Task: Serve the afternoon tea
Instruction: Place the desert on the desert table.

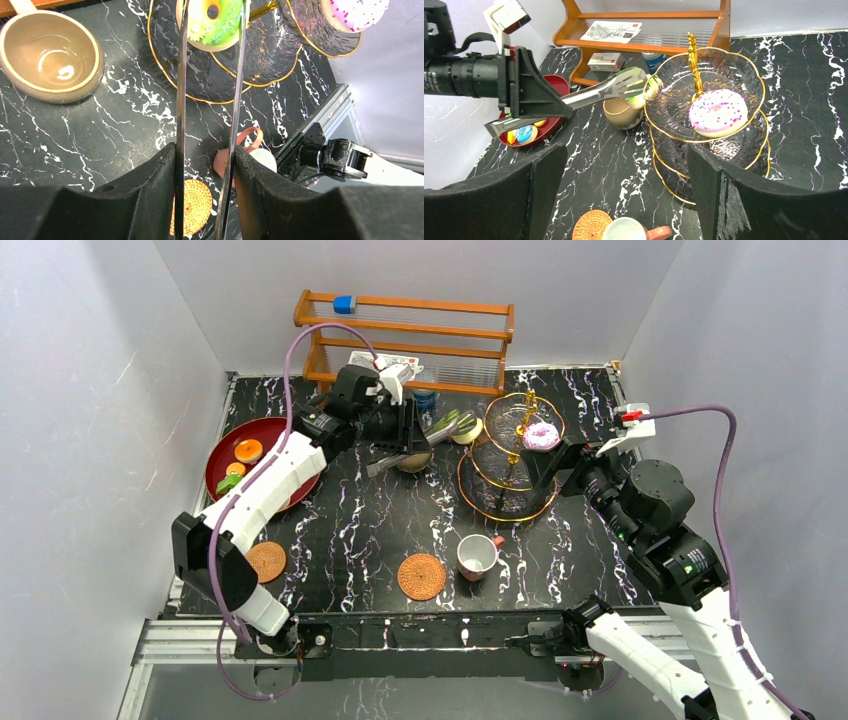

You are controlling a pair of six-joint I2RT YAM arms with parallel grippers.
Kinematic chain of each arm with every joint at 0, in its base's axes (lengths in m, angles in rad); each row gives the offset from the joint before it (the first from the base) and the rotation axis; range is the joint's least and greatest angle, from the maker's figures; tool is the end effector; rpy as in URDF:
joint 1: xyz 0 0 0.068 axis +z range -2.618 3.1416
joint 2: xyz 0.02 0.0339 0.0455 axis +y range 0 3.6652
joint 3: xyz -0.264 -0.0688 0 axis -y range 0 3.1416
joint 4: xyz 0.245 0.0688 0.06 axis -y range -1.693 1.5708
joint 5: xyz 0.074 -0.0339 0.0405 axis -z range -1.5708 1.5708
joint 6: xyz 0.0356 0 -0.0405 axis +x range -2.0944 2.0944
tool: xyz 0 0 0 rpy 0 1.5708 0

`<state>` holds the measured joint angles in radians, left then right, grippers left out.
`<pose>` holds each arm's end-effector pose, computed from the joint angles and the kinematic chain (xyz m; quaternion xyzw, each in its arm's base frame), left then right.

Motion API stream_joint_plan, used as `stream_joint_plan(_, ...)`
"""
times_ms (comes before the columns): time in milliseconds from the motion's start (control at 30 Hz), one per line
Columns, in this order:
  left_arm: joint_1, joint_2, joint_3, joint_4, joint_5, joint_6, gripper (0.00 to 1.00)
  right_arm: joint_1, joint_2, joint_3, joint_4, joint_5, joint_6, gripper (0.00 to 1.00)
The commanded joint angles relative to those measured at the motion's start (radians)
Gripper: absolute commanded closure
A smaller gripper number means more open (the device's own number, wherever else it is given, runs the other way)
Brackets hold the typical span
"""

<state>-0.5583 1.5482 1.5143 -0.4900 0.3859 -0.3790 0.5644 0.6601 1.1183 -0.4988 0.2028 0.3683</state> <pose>0.2928 -0.1987 0.3756 0.1716 0.8380 -0.3698 0.3627 0.0997 0.0546 0.4331 -0.0005 0.7210 0.2446 0.6483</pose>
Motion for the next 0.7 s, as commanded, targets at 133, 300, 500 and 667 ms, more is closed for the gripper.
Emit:
stream_joint_plan(133,-0.061,0.044,0.059,0.059,-0.006,-0.018,0.60,0.005,-0.016,0.045,0.037,-0.008,0.004,0.01)
stream_joint_plan(300,-0.085,0.066,0.065,0.071,-0.011,-0.020,0.60,0.004,-0.019,0.044,0.039,-0.011,0.006,0.01)
stream_joint_plan(500,-0.095,0.085,0.075,0.081,-0.015,-0.018,0.60,0.004,-0.019,0.036,0.042,-0.015,0.011,0.01)
stream_joint_plan(667,-0.101,0.102,0.078,0.093,-0.013,-0.015,0.60,0.004,-0.021,0.028,0.043,-0.017,0.014,0.01)
